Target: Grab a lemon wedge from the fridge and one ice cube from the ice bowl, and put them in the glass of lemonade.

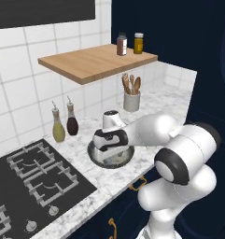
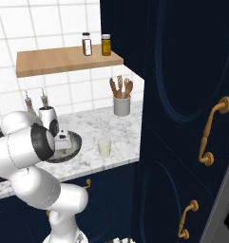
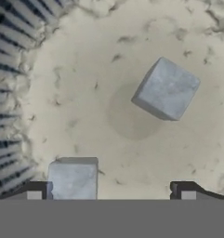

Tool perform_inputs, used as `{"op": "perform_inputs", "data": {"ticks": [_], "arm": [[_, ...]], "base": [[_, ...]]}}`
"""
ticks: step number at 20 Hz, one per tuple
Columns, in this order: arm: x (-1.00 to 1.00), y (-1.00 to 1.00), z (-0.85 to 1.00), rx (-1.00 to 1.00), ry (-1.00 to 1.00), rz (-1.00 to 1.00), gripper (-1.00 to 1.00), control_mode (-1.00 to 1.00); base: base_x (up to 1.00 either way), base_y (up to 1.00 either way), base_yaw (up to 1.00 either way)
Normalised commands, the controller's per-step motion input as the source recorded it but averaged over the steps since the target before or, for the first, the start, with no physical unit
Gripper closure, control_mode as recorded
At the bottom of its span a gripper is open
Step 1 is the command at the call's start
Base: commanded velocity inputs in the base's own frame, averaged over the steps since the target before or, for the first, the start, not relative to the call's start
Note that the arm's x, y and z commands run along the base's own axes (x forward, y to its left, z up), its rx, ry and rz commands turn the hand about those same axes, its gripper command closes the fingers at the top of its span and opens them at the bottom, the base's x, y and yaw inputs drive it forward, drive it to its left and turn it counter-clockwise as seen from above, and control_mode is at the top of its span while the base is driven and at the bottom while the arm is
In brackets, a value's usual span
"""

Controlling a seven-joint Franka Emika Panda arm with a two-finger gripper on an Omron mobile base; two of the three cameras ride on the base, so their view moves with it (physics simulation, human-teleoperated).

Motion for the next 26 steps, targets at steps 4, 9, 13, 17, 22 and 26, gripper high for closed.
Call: {"op": "perform_inputs", "data": {"ticks": [4, 9, 13, 17, 22, 26], "arm": [[0.09, -0.02, -0.04, 0.00, -0.04, 0.02, -1.00, -1.00], [0.26, -0.09, 0.00, 0.00, -0.01, 0.01, -1.00, -1.00], [0.01, -0.19, 0.00, 0.00, 0.00, 0.00, -1.00, -1.00], [-0.08, 0.06, -0.08, 0.00, 0.00, 0.01, -1.00, -1.00], [-0.23, 0.02, -0.04, 0.00, -0.04, 0.01, -1.00, -1.00], [-0.04, 0.00, -0.04, 0.00, 0.00, 0.00, -1.00, -1.00]], "base": [[0.00, 0.00, 0.00], [0.00, 0.00, 0.00], [0.00, 0.00, 0.00], [0.00, 0.00, 0.00], [0.00, 0.00, 0.00], [0.00, 0.00, 0.00]]}}
